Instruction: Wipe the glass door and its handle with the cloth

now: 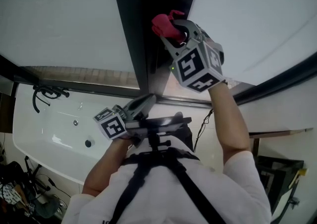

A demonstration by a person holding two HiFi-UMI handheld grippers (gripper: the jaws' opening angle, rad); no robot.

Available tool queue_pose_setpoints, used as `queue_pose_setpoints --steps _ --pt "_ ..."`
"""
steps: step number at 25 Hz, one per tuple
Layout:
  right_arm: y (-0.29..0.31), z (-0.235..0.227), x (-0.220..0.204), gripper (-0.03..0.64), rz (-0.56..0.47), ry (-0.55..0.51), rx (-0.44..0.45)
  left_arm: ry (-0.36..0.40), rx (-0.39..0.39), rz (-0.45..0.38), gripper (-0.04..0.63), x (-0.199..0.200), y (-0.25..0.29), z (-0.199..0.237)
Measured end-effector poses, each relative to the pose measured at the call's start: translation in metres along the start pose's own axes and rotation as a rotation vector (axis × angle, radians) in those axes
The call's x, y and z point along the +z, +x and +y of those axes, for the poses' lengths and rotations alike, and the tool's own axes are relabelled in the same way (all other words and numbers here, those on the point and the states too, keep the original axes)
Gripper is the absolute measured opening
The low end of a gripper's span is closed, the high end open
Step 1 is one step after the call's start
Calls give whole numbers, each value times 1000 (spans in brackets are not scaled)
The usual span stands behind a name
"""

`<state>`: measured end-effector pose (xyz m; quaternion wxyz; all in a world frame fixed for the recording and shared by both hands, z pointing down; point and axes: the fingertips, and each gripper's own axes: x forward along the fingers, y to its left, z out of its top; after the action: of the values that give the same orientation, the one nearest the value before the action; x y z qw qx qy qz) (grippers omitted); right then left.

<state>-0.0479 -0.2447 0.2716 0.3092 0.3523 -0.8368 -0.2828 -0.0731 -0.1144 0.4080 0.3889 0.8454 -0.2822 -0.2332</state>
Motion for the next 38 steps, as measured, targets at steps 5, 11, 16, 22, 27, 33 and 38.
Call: queue_pose_setpoints --steps 5,11,16,22,27,33,38 --pt "-4 -2 -14 110 18 28 -7 1 5 -7 -8 0 -2 2" --pt "-17 -5 -36 110 45 83 -37 -2 -7 10 -8 -3 1 3" --pt "-34 -16 -51 110 68 98 -81 -3 -19 24 -8 -5 5 -1" --pt "-55 -24 -76 110 100 156 -137 11 -26 39 -8 -9 7 -7" --pt "-56 -31 -88 110 126 170 -158 47 -14 50 -8 -1 13 -6" --pt "-63 -35 -96 110 138 174 -179 65 -33 45 -8 3 16 -10" --pt "-72 -42 -114 110 174 177 -221 66 -27 46 -8 0 16 -9"
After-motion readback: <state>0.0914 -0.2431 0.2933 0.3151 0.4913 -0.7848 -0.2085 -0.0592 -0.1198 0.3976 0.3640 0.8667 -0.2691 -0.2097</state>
